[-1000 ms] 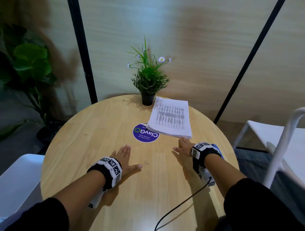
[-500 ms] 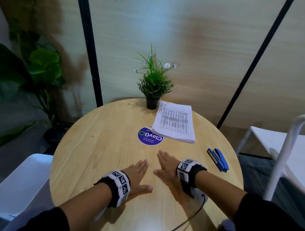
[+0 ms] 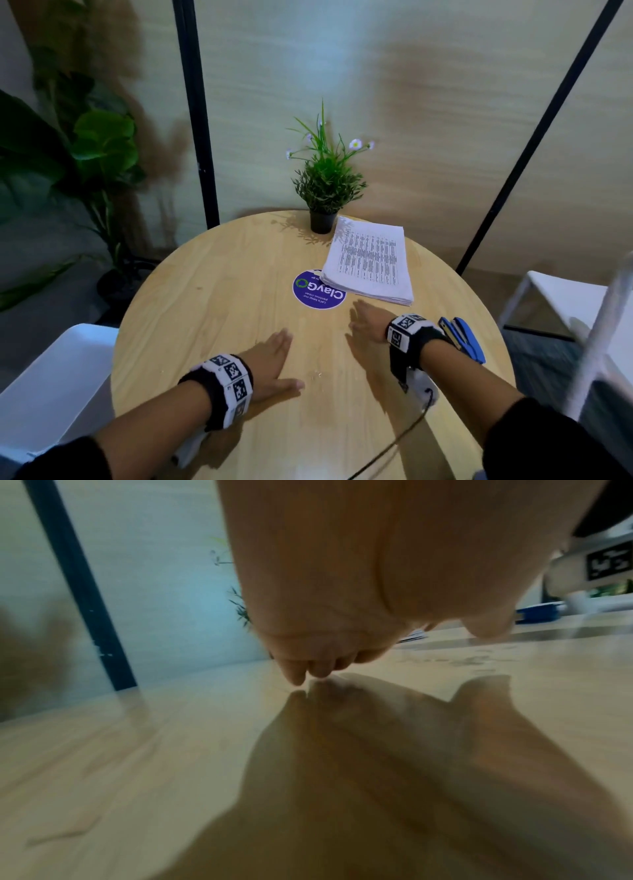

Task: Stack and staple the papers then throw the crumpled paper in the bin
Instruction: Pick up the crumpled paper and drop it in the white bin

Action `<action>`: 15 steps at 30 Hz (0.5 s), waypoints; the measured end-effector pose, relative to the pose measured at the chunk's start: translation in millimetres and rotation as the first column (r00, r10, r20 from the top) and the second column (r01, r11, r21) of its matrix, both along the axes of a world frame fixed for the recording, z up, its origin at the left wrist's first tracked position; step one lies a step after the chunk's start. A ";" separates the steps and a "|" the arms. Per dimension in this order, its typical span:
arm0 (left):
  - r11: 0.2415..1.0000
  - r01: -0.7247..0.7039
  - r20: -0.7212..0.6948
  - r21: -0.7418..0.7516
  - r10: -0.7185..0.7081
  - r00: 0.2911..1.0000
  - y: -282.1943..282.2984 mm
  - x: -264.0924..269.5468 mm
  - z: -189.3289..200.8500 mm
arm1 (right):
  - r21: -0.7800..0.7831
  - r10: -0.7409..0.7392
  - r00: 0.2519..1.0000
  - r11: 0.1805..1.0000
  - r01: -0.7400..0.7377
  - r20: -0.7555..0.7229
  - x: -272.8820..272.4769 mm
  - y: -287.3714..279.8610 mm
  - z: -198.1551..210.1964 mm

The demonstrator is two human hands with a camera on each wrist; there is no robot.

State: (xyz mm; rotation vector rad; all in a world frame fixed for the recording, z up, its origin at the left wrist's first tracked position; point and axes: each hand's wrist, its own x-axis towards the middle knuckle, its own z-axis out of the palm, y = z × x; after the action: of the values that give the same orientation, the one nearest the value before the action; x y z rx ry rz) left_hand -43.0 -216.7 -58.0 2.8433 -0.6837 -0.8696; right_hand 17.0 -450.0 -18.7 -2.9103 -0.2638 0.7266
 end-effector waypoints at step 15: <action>0.972 -0.232 0.002 0.036 0.232 0.973 -12.9 15.3 -13.3 | 0.026 0.166 0.986 0.986 -0.167 0.034 -32.9 27.9 -52.4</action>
State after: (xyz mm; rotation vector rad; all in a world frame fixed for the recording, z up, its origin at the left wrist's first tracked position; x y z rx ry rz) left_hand -27.6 -229.6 -71.3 2.8761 -0.3278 -0.8537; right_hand -15.9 -422.1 -71.2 -2.9003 -0.5219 0.6933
